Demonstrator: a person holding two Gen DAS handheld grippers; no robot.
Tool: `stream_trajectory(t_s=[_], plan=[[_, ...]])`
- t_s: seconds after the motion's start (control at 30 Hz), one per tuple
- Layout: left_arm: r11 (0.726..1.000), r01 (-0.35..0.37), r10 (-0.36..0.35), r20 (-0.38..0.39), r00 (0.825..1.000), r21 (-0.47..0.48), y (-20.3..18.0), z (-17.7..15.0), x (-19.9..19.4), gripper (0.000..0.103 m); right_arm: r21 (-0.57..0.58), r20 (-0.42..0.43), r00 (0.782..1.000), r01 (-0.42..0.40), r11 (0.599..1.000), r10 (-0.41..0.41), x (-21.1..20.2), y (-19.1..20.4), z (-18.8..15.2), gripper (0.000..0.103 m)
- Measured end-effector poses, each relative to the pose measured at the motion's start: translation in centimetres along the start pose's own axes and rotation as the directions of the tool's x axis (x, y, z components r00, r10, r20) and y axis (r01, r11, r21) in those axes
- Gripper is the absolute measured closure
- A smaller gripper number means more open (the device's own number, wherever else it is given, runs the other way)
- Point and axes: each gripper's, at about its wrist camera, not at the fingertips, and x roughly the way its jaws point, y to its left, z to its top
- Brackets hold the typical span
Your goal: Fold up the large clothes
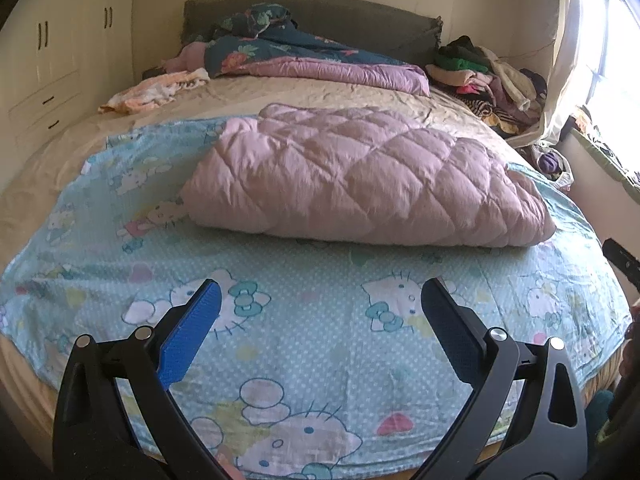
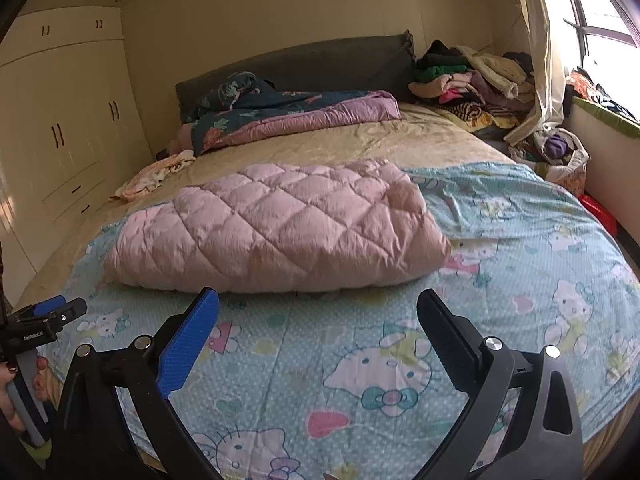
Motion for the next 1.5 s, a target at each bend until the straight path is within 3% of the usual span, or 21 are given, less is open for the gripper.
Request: stream_trajectory(t_s=[0.5,0.9,1.33,1.5], plan=[[0.999,0.002,-0.005,-0.063,0.998,-0.042,1.0,-1.1,2.6,0.010,0.082,-0.084,0.996,0.033,0.996,-0.026,2.3,-2.1,-2.8,0.004],[0.983,0.022,-0.042,-0.104,0.994,-0.181,3.3,0.1,5.8,0.010,0.200,-0.136,0.990,0.070,0.977,-0.043,5.5,-4.6,-2.6,0.004],[0.932,0.053,-0.111,-0.143,0.983,-0.359,6.3,3.4,10.2,0.010,0.421,-0.153,0.988,0.033,0.907,0.036,10.4,-7.4,-0.8,0.004],[0.891,0.094,-0.178,-0.152,0.972,-0.445,7.6,4.6,12.0,0.010,0.490,-0.147,0.988,0.040,0.871,0.037,12.1,-8.5,0.1,0.004]])
